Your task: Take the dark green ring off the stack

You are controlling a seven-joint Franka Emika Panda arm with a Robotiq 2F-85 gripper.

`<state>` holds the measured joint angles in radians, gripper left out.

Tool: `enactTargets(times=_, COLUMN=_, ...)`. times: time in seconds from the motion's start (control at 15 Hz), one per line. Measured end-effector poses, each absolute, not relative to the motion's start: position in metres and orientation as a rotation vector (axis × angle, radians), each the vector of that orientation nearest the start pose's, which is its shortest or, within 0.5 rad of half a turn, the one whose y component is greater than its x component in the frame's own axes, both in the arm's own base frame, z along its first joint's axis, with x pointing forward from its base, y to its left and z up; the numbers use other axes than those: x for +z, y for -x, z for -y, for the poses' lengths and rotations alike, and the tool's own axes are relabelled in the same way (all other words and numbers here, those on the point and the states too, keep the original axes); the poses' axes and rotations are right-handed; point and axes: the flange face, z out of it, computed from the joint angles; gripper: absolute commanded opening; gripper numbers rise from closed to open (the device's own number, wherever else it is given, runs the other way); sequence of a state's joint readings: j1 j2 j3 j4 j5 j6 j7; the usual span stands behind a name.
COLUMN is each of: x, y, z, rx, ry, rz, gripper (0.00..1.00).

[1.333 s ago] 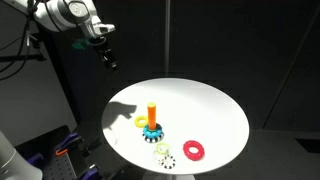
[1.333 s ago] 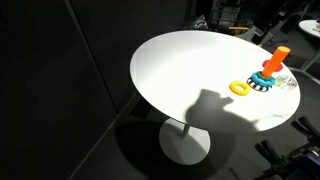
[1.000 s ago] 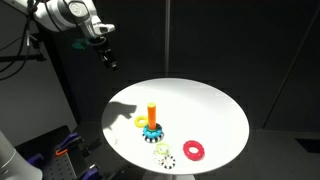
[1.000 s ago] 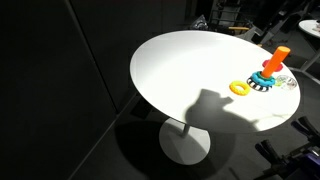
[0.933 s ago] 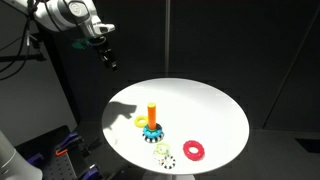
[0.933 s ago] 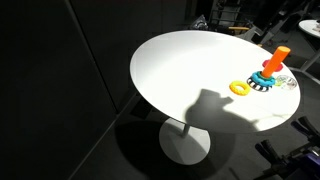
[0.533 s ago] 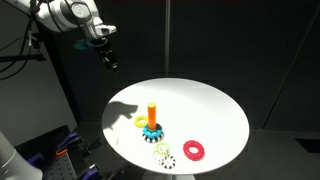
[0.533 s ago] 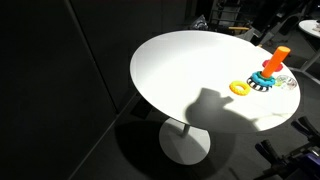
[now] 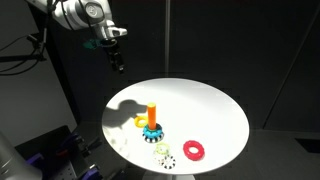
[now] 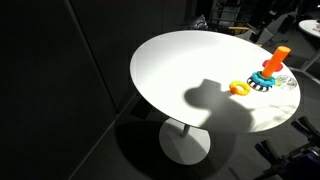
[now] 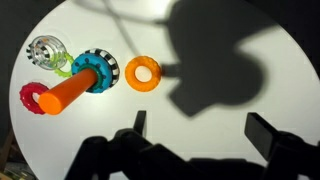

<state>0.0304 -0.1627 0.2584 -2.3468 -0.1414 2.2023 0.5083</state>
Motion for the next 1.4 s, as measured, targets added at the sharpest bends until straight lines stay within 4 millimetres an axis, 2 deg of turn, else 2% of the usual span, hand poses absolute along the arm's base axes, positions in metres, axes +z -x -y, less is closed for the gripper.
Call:
enactTargets(times=0.33, x=0.389, y=-0.481, z=-0.098, rx=0.075, ry=3.263, rz=-0.342, gripper=1.00)
enactTargets(times=0.73, x=0.379, y=-0.493, z=-0.059, rx=0.103, ry=3.207, rz=-0.439, gripper=1.00)
enactTargets(times=1.0, x=0.365, y=-0.501, z=-0.047, rx=0.038, ry=3.183, rz=-0.473, gripper=1.00)
enactTargets(times=1.4, x=0.330, y=-0.504, z=-0.037, rx=-0.020, ry=3.173, rz=-0.479, gripper=1.00)
